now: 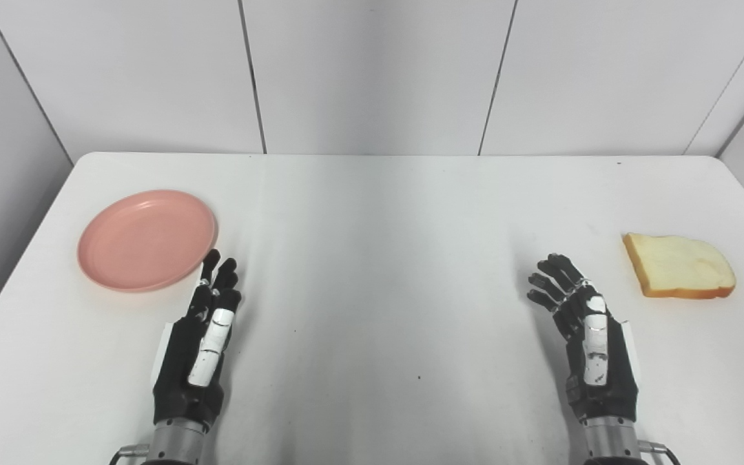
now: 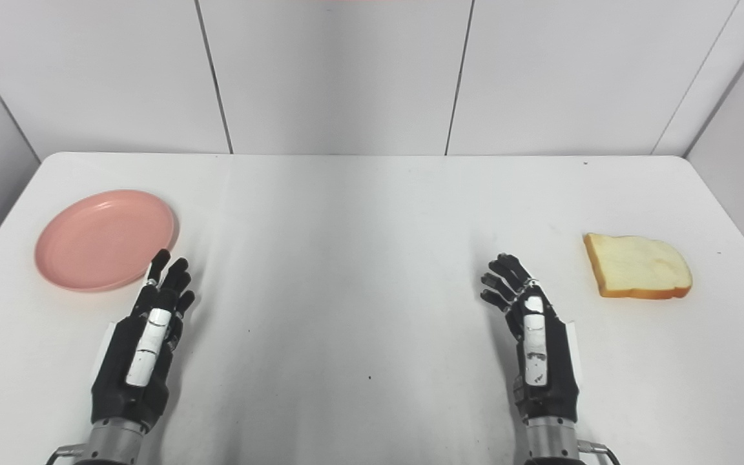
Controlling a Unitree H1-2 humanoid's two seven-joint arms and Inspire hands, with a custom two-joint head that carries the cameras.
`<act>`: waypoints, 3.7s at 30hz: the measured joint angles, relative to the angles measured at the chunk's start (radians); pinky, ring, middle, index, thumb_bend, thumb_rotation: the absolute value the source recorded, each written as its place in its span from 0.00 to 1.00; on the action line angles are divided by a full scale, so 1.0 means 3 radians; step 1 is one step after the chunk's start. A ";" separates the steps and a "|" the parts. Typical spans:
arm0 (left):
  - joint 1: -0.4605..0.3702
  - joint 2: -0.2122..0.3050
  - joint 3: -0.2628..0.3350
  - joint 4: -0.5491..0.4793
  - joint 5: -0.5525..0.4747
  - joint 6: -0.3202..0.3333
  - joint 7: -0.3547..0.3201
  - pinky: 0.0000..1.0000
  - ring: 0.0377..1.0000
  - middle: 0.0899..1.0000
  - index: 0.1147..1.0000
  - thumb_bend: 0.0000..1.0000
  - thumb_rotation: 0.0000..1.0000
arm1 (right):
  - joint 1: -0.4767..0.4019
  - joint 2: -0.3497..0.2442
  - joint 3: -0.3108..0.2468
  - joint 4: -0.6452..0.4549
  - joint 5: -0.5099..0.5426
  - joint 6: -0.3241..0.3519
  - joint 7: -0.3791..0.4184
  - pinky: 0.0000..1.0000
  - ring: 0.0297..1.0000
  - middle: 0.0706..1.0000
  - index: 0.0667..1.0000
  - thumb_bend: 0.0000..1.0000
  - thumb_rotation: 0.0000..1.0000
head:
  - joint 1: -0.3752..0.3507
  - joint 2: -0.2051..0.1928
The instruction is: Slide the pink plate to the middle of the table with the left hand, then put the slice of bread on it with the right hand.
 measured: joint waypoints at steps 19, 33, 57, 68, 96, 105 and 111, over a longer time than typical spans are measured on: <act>-0.0001 0.0013 0.0000 0.0025 -0.0001 0.0009 -0.0013 0.99 0.99 0.96 0.96 0.79 0.71 | 0.0001 0.0000 0.0001 -0.0003 0.0003 0.0010 0.0000 0.72 0.74 0.79 0.77 0.72 0.97 | 0.0000 0.0000; -0.0003 0.0012 -0.0014 0.0080 0.0002 0.0004 -0.0013 1.00 0.99 0.97 0.96 0.77 0.71 | -0.0005 -0.0010 -0.0003 0.0028 0.0007 0.0008 0.0011 0.71 0.74 0.79 0.77 0.72 0.99 | 0.0234 -0.0204; -0.0096 -0.0147 -0.0221 0.0779 0.0253 -0.0707 0.0139 1.00 1.00 0.97 0.97 0.61 0.65 | -0.0138 -0.0076 -0.0010 0.0301 0.0386 -0.0442 0.0201 0.73 0.75 0.80 0.78 0.67 1.00 | 0.0879 -0.1063; -0.0118 -0.0147 -0.0238 0.0810 0.0268 -0.0778 0.0163 1.00 1.00 0.97 0.95 0.61 0.63 | -0.0145 -0.0083 -0.0008 0.0314 0.0415 -0.0442 0.0202 0.75 0.75 0.81 0.79 0.64 1.00 | 0.0926 -0.1222; -0.1478 0.0638 0.0701 0.0862 0.0022 -0.0585 0.0193 0.81 0.82 0.81 0.84 0.88 0.69 | -0.0151 -0.0083 0.0024 0.0314 0.0354 -0.0442 0.0199 0.71 0.72 0.78 0.77 0.66 1.00 | 0.0762 -0.1248; -0.1771 0.0925 0.0937 0.1126 -0.0184 -0.0341 0.0184 0.86 0.87 0.85 0.87 0.85 0.68 | -0.0152 -0.0082 0.0032 0.0314 0.0330 -0.0443 0.0198 0.69 0.70 0.77 0.77 0.65 1.00 | 0.0701 -0.1222; -0.1981 0.1223 0.1069 0.1772 -0.0189 -0.0323 0.0180 0.88 0.89 0.89 0.86 0.89 0.70 | -0.0150 -0.0083 0.0037 0.0314 0.0288 -0.0444 0.0198 0.69 0.70 0.77 0.77 0.63 1.00 | 0.0685 -0.1207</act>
